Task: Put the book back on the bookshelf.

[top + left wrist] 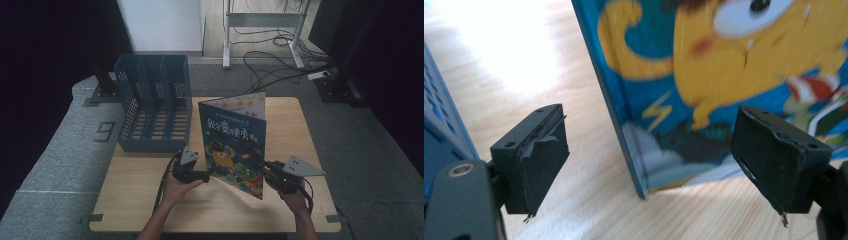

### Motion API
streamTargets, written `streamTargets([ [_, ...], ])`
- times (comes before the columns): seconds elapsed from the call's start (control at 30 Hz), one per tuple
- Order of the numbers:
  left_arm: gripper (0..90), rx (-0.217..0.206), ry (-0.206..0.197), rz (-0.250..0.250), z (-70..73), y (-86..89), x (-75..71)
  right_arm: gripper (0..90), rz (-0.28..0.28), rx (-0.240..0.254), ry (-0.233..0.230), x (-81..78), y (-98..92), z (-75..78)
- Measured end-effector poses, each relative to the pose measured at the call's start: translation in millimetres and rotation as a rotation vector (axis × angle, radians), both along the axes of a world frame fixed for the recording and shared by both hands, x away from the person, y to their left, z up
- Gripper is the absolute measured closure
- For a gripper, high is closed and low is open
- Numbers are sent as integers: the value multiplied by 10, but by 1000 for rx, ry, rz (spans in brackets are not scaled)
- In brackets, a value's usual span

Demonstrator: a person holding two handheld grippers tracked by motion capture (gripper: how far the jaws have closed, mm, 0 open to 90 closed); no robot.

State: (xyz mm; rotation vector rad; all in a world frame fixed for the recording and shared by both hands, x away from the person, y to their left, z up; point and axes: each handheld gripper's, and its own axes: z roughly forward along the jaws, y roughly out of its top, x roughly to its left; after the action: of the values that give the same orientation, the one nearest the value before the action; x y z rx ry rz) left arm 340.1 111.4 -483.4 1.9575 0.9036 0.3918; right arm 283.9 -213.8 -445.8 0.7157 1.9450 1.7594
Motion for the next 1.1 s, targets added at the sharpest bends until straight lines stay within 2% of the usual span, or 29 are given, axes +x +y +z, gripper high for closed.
streamTargets([
  [0.03,148,-7,-17,2,32,4,7,832,1,0,1,-1,-3,-2],
  [0.07,151,-7,-17,2,32,4,7,833,3,0,2,-1,-7,-4],
  [0.1,156,-25,-37,5,90,17,28,833,5,0,3,-2,-11,-7],
  [0.23,154,-40,-42,-15,191,21,93,834,10,1,7,-2,-22,-13],
  [0.33,149,-41,-43,-19,238,13,132,834,11,-1,6,-1,-22,-12],
  [0.5,145,-69,-37,-28,350,-10,226,834,13,-2,7,-1,-28,-15],
  [0.57,145,-81,-39,-34,376,-18,244,834,13,-2,8,0,-30,-16],
  [0.73,143,-81,-38,-43,419,-60,290,834,15,-3,6,0,-32,-17],
  [0.9,139,-109,-23,-53,468,-82,344,834,18,-3,5,1,-36,-20],
  [1.1,135,-123,-43,-74,550,-80,378,835,21,0,7,3,-45,-27],
])
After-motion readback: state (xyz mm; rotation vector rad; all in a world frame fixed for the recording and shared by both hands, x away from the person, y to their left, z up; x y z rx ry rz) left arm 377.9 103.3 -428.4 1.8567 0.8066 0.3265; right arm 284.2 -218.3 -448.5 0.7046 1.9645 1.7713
